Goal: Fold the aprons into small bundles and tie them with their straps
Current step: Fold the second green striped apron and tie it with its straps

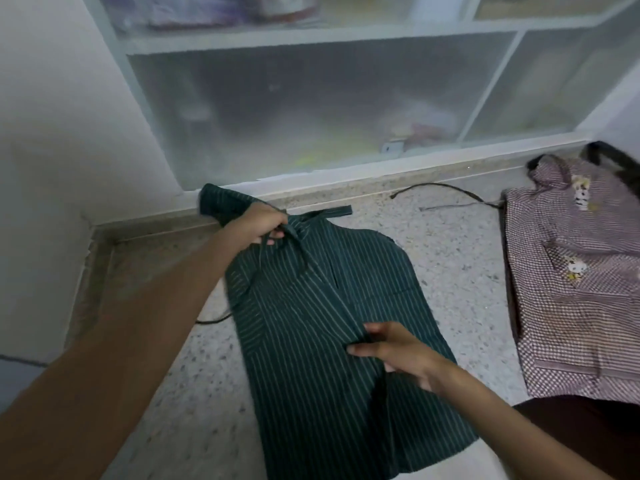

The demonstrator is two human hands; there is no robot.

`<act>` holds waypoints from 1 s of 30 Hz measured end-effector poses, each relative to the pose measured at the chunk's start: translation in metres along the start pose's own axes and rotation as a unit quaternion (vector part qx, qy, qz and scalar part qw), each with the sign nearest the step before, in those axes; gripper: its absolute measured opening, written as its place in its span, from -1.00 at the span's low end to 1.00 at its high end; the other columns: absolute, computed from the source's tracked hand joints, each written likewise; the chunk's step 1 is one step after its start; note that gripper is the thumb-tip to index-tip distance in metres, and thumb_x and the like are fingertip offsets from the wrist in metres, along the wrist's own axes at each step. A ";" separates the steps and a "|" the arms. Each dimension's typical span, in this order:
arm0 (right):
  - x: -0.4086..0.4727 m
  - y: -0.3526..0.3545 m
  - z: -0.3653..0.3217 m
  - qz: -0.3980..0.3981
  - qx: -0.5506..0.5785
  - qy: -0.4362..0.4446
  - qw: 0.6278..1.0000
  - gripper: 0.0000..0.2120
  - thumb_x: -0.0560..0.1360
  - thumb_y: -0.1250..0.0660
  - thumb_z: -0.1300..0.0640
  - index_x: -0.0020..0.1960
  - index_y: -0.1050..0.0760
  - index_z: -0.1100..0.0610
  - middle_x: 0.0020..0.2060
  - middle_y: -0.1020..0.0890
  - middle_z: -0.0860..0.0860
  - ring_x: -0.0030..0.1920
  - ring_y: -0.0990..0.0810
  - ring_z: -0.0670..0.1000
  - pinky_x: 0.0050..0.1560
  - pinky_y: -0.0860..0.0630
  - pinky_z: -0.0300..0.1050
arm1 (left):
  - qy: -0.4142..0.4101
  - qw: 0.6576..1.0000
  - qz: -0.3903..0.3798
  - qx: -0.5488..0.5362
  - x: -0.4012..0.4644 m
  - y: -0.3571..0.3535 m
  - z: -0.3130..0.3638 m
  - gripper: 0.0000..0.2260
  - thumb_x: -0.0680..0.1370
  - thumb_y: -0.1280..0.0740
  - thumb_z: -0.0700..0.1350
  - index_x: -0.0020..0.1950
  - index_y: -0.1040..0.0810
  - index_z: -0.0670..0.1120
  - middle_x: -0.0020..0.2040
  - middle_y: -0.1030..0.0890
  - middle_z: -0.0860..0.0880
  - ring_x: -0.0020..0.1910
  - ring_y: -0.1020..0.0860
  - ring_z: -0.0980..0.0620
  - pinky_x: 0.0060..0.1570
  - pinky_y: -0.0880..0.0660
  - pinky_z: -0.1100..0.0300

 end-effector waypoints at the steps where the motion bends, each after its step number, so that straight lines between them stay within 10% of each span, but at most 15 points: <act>1: 0.000 0.027 0.016 0.024 0.007 -0.010 1.000 -0.41 0.29 -0.51 -0.10 0.25 -0.49 0.09 0.12 -0.62 -0.08 0.14 -0.56 -0.07 -0.05 -0.46 -0.13 | -0.003 1.000 -0.017 -0.004 0.006 -0.028 0.012 -0.89 0.54 -0.26 -0.20 -0.19 -0.48 -0.11 -0.35 -0.52 -0.03 -0.49 -0.49 0.16 -0.44 -0.48 0.32; 5: 0.004 0.106 0.070 0.101 0.027 -0.019 0.994 -0.53 0.34 -0.52 0.04 0.15 -0.54 0.25 0.02 -0.65 0.05 0.07 -0.59 -0.01 0.11 -0.49 -0.09 | 0.006 0.998 -0.057 -0.029 0.032 -0.129 0.028 -0.88 0.56 -0.25 -0.21 -0.18 -0.46 -0.13 -0.25 -0.55 -0.07 -0.39 -0.50 0.11 -0.35 -0.45 0.24; 10: 0.017 0.149 0.117 0.171 -0.079 -0.025 0.982 -0.85 0.43 -0.45 0.14 -0.27 -0.51 0.08 -0.39 -0.58 0.01 -0.25 -0.57 0.03 -0.21 -0.46 -0.18 | -0.015 0.993 -0.119 0.003 0.046 -0.217 0.017 -0.67 0.54 -0.30 0.09 0.16 -0.46 -0.12 0.08 -0.52 -0.03 0.12 -0.50 -0.03 0.02 -0.41 0.17; 12: 0.021 0.151 0.132 0.158 -0.153 -0.050 0.974 -0.78 0.43 -0.45 0.06 -0.29 -0.43 -0.04 -0.42 -0.54 -0.05 -0.30 -0.55 -0.03 -0.22 -0.49 -0.17 | -0.068 0.988 -0.059 0.122 0.049 -0.210 0.010 -0.50 0.52 -0.30 0.13 0.37 -0.37 -0.10 0.27 -0.48 -0.02 0.25 -0.46 -0.04 0.18 -0.40 0.12; 18: 0.017 0.148 0.137 0.099 -0.333 -0.041 0.937 -0.72 0.44 -0.40 -0.08 -0.32 -0.46 0.05 -0.47 -0.46 -0.10 -0.44 -0.41 -0.21 -0.47 -0.28 -0.43 | -0.274 0.881 0.117 0.369 -0.033 -0.148 -0.011 -0.74 0.46 -0.37 0.14 0.01 -0.55 0.00 -0.04 -0.57 0.05 -0.03 -0.53 0.00 -0.10 -0.43 0.11; 21: 0.014 0.144 0.136 0.083 -0.317 -0.029 0.944 -0.72 0.46 -0.39 -0.05 -0.33 -0.43 0.06 -0.43 -0.49 -0.07 -0.40 -0.45 -0.18 -0.42 -0.29 -0.41 | -0.187 0.843 0.001 0.504 -0.058 -0.154 -0.076 -0.24 0.33 -0.13 0.51 0.32 -0.45 0.02 0.32 -0.44 0.01 0.30 -0.38 -0.06 0.20 -0.35 0.03; 25: 0.007 0.145 0.142 0.087 -0.273 -0.015 0.958 -0.79 0.52 -0.32 0.02 -0.26 -0.36 -0.03 -0.28 -0.59 -0.04 -0.20 -0.58 -0.04 -0.24 -0.40 -0.26 | -0.111 0.816 -0.116 0.555 -0.069 -0.175 -0.138 0.21 0.00 0.35 0.66 0.52 0.24 0.02 0.51 0.25 0.04 0.52 0.20 -0.05 0.45 0.20 -0.08; 30: -0.027 0.164 0.134 0.146 -0.071 0.039 0.986 -0.86 0.54 -0.31 0.17 -0.18 -0.40 0.12 -0.20 -0.68 0.18 -0.16 -0.66 0.19 -0.08 -0.57 0.10 | -0.254 0.800 0.000 0.543 -0.078 -0.184 -0.095 -0.15 0.38 -0.23 0.39 0.53 -0.02 0.03 0.54 0.03 0.00 0.53 0.01 -0.09 0.43 0.20 -0.10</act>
Point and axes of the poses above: each hand's wrist, its own x-axis towards the middle knuckle, its own y-axis out of the back of the hand, z = x × y, the point moved 10 cm from there along x, towards the middle knuckle
